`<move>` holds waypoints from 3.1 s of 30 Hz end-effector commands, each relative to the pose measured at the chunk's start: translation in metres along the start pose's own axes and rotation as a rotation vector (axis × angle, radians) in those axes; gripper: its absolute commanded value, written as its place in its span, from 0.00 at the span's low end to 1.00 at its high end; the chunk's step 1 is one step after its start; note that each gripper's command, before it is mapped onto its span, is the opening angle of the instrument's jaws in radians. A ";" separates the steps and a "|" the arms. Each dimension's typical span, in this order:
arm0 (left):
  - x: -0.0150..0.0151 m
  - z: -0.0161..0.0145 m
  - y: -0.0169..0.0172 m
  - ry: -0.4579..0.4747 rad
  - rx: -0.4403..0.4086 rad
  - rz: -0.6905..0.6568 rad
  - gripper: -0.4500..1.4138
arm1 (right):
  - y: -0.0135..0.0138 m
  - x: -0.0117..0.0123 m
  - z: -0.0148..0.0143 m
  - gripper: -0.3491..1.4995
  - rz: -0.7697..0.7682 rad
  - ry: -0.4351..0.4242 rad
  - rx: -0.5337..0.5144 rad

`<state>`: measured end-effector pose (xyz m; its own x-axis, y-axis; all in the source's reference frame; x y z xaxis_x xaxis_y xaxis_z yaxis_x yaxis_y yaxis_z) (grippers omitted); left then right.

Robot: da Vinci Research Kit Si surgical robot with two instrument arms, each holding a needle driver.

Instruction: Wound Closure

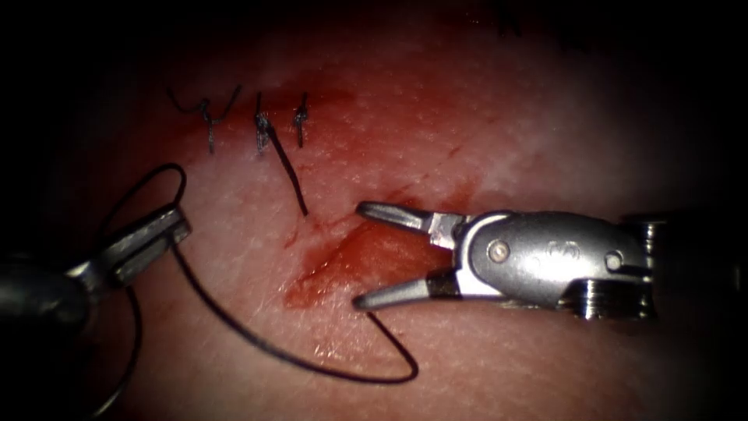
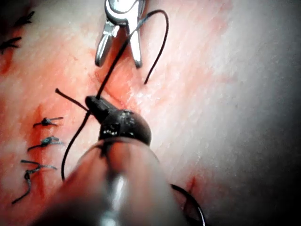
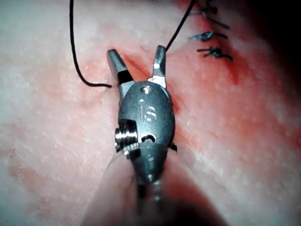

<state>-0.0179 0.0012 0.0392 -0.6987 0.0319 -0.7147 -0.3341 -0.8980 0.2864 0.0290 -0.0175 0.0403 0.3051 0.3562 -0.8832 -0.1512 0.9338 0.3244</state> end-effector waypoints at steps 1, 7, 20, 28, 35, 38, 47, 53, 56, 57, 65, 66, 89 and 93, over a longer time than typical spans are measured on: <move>0.0004 0.0010 0.0009 -0.006 0.002 -0.004 0.00 | -0.0006 -0.0001 0.0015 0.50 -0.005 0.007 0.039; 0.0014 0.0030 0.0015 -0.053 0.037 -0.010 0.00 | -0.0026 0.0013 0.0028 0.00 -0.013 0.061 0.203; -0.0004 0.0063 0.0053 -0.246 0.179 0.015 0.00 | -0.0038 0.0046 0.0053 0.00 0.039 0.252 0.143; -0.0004 0.0059 0.0064 -0.258 0.176 0.021 0.00 | -0.0018 0.0060 0.0036 0.00 0.068 0.319 0.010; 0.0003 0.0056 0.0070 -0.243 0.168 0.019 0.00 | -0.0010 0.0067 0.0035 0.00 0.063 0.351 -0.078; 0.0008 0.0054 0.0073 -0.239 0.166 0.018 0.00 | -0.0009 0.0067 0.0037 0.00 0.070 0.348 -0.118; 0.0025 0.0041 0.0088 -0.253 0.173 0.019 0.00 | -0.0011 0.0055 0.0038 0.43 0.028 0.301 -0.368; 0.0031 0.0019 0.0090 -0.259 0.166 0.022 0.00 | -0.0001 0.0046 0.0038 0.51 -0.015 0.163 -0.306; 0.0034 0.0012 0.0085 -0.259 0.157 0.024 0.00 | 0.0000 0.0039 0.0040 0.51 -0.028 0.098 -0.271; 0.0035 0.0010 0.0082 -0.260 0.153 0.028 0.00 | 0.0000 0.0035 0.0042 0.51 -0.036 0.069 -0.246; 0.0043 0.0005 0.0061 -0.249 0.158 0.069 0.00 | -0.0010 0.0006 0.0052 0.47 -0.077 -0.084 -0.070; 0.0044 0.0004 0.0055 -0.245 0.156 0.072 0.00 | -0.0012 0.0001 0.0054 0.47 -0.072 -0.104 -0.037; -0.0004 0.0055 0.0030 -0.195 -0.008 0.196 0.00 | -0.0022 -0.0008 0.0076 0.25 0.178 0.233 0.363; -0.0021 0.0062 0.0036 -0.199 -0.019 0.216 0.00 | -0.0019 -0.0007 0.0073 0.25 0.224 0.323 0.360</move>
<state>-0.0209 0.0009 0.0455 -0.8641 -0.0793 -0.4971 -0.1497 -0.9023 0.4042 0.0350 -0.0188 0.0424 -0.0291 0.5761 -0.8169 0.1659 0.8087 0.5644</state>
